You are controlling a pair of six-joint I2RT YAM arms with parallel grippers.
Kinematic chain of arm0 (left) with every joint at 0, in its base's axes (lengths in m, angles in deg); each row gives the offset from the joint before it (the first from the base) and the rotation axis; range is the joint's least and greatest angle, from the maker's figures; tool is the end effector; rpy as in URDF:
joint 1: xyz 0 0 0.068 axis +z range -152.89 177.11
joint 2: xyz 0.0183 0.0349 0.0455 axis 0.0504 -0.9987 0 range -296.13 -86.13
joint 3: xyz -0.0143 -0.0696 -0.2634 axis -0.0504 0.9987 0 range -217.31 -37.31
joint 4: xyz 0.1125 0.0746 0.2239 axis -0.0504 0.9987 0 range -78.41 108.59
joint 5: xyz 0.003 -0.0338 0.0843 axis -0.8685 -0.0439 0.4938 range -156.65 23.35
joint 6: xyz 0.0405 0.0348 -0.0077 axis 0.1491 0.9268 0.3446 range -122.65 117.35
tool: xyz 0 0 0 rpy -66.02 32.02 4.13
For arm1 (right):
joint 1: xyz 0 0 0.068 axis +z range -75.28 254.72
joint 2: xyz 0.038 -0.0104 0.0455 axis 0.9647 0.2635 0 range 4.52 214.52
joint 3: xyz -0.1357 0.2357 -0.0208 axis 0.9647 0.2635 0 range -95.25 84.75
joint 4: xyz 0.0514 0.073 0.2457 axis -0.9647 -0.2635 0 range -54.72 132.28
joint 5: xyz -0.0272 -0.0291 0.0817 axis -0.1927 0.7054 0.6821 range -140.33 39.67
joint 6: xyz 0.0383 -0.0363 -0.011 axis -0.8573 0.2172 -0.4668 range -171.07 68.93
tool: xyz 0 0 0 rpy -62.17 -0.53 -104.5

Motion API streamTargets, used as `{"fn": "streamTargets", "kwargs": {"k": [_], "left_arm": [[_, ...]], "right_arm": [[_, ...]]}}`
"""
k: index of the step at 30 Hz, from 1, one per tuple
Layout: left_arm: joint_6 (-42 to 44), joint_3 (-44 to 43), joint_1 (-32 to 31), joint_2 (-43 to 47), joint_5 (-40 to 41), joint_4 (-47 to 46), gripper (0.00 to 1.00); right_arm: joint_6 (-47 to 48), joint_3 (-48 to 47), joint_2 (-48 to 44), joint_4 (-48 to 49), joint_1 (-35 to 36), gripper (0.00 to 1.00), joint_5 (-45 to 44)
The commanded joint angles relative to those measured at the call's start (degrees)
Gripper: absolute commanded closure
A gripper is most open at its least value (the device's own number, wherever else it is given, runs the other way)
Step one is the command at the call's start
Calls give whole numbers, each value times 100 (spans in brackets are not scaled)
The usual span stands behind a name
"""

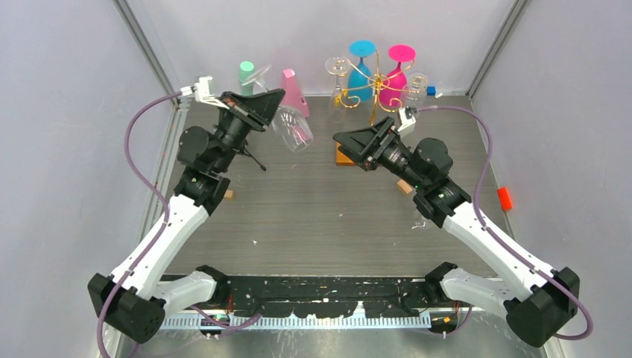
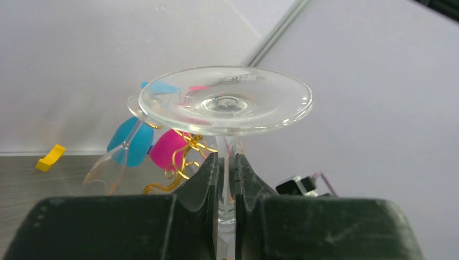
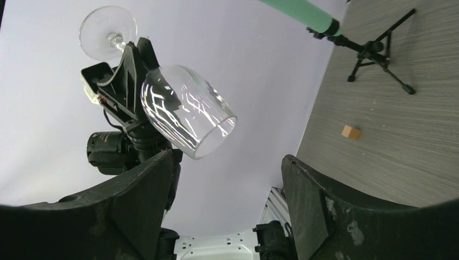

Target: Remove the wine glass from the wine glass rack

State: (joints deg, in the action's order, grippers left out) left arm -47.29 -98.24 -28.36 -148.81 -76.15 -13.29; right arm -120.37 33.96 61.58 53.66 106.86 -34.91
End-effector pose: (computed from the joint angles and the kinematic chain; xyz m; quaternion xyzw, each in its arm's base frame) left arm 0.2195 -0.1110 0.4434 -0.0233 0.5530 -0.5150 0.6546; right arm 0.1935 0.1327 0.3775 0.1192 0.6655 0.6233 0.3929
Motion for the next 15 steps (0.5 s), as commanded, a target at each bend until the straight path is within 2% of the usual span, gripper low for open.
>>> {"fn": "streamTargets", "kwargs": {"k": [1, 4, 10, 15], "left_arm": [[-1036, -48, 16, 291, 1204, 83, 100], [-1370, -45, 16, 326, 1252, 115, 100], [-1911, 52, 7, 246, 1492, 44, 100], [-2333, 98, 7, 60, 1301, -354, 100]], "right_arm": [[-94, -145, 290, 1548, 153, 23, 729], [-269, -186, 517, 2036, 270, 25, 830], [-612, -297, 773, 2428, 486, 30, 748], [-893, -224, 877, 3035, 562, 33, 589]]}}
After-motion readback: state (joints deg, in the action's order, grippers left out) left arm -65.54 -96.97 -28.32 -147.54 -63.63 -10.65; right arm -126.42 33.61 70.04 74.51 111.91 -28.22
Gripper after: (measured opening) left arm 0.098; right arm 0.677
